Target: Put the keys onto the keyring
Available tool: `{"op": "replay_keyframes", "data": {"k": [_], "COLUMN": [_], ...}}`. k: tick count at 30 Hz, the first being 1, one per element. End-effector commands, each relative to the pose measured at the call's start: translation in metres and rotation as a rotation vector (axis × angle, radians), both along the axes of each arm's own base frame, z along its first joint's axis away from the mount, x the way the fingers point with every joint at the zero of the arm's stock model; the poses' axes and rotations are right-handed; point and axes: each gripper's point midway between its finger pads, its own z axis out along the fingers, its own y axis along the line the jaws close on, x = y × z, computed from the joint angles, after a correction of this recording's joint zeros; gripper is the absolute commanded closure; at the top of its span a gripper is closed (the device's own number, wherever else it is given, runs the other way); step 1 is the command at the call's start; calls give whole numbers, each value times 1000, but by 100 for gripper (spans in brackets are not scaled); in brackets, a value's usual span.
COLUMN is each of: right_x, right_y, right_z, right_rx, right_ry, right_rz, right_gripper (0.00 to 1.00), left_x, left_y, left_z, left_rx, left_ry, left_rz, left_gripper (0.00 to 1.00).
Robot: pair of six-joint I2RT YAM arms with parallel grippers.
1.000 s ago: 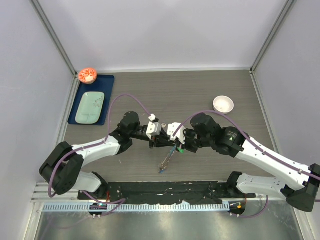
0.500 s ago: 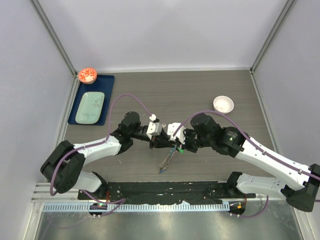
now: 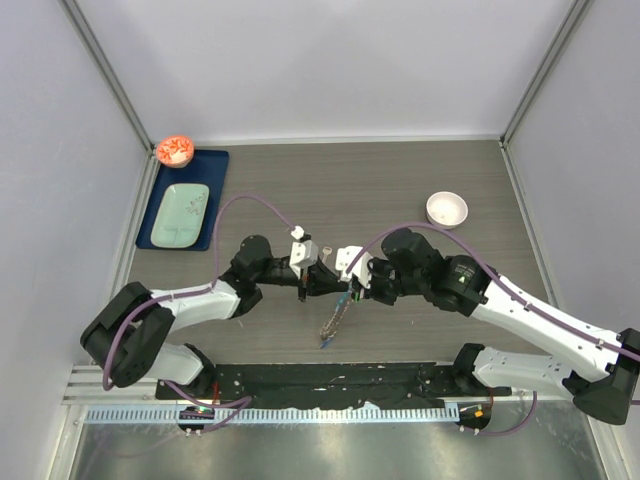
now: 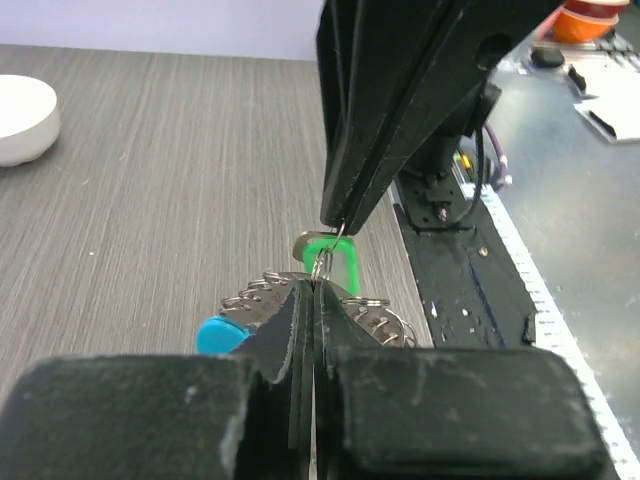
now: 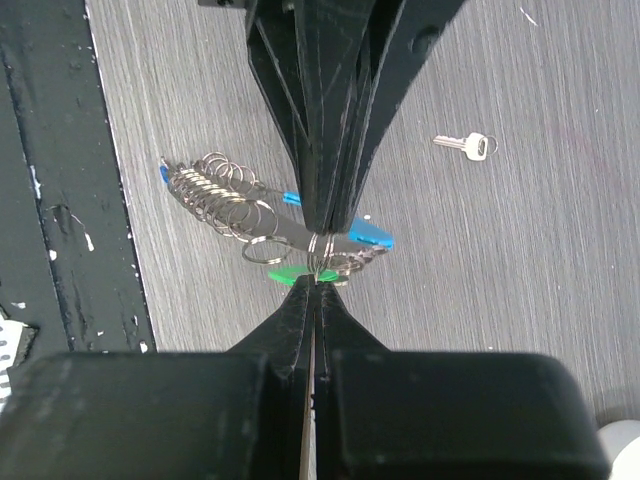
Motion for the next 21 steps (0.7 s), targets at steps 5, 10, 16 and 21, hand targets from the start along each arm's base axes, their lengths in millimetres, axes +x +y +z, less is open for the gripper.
{"op": "replay_keyframes", "data": {"k": [5,10,16,21], "right_x": [1,0,3,7], "right_y": [-8,6,12,9], "right_z": [-9,-15,-12,1], "right_rx": [-9,45,76,61], "right_ry": [-14,13,1,-35], "right_rz": [-34,-23,-27,-23], "right_gripper": [99,99,99,99], "left_x": [19,20,10,-1], "left_y": [13,17,16,12], "left_z": [34,48,47,40], "left_rx": [-210,-318,-316,-275], "left_ry": [106,121,101,21], "left_rz": [191,217,159,69], "left_gripper": [100,100,99,66]}}
